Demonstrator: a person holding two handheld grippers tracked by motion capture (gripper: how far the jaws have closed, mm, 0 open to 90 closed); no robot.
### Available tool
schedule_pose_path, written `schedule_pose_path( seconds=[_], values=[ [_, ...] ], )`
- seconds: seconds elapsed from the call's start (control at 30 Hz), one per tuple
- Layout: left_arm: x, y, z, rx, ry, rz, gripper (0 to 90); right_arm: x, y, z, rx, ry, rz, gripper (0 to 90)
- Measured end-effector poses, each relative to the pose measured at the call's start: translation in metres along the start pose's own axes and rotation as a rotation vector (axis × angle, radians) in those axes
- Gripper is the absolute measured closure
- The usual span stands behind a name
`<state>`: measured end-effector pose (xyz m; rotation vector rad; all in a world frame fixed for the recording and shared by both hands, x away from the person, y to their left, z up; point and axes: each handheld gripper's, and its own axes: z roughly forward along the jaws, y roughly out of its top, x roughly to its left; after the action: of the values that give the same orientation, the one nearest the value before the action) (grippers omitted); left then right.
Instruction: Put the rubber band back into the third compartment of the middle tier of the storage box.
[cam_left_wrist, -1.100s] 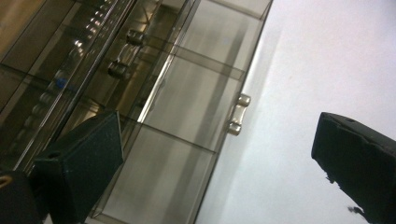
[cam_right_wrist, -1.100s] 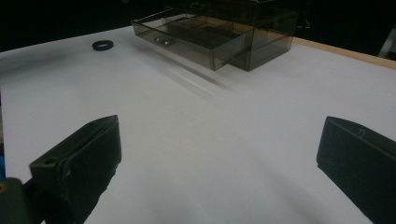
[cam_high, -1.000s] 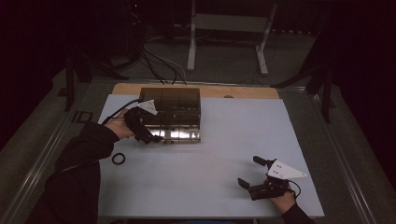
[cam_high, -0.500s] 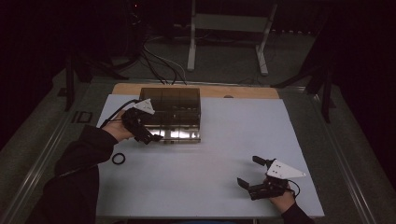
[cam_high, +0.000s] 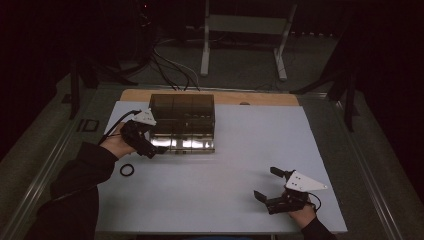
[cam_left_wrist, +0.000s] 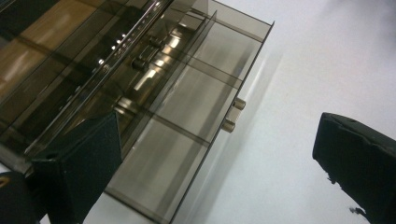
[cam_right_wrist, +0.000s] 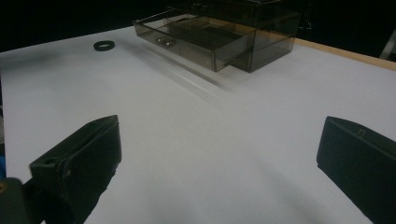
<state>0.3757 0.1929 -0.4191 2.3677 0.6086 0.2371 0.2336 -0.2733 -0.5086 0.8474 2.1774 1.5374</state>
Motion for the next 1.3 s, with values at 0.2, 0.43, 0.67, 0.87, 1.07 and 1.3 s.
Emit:
schedule_pose_path(
  seconds=[0.2,0.43,0.67,0.87,1.07,1.3],
  values=[
    [-0.002,-0.012,-0.009,-0.016,0.034,-0.023,2.9,0.0,0.0,0.0,-0.001,0.001,-0.003,0.0],
    [-0.005,-0.024,-0.017,-0.019,0.053,-0.042,2.9,0.001,0.0,0.0,0.001,0.005,-0.003,0.0],
    [-0.008,-0.04,-0.019,-0.021,0.077,-0.061,2.9,0.001,0.0,0.0,-0.001,0.005,-0.003,0.0],
    [-0.012,-0.053,-0.021,-0.017,0.097,-0.075,2.9,0.001,0.0,0.0,0.0,0.005,-0.003,0.0],
    [-0.014,-0.072,-0.025,-0.025,0.113,-0.1,2.9,0.002,0.0,0.0,0.002,0.005,-0.007,0.0],
    [-0.015,-0.089,-0.025,-0.017,0.104,-0.145,2.9,0.002,0.0,0.0,0.004,0.005,-0.007,0.0]
  ],
)
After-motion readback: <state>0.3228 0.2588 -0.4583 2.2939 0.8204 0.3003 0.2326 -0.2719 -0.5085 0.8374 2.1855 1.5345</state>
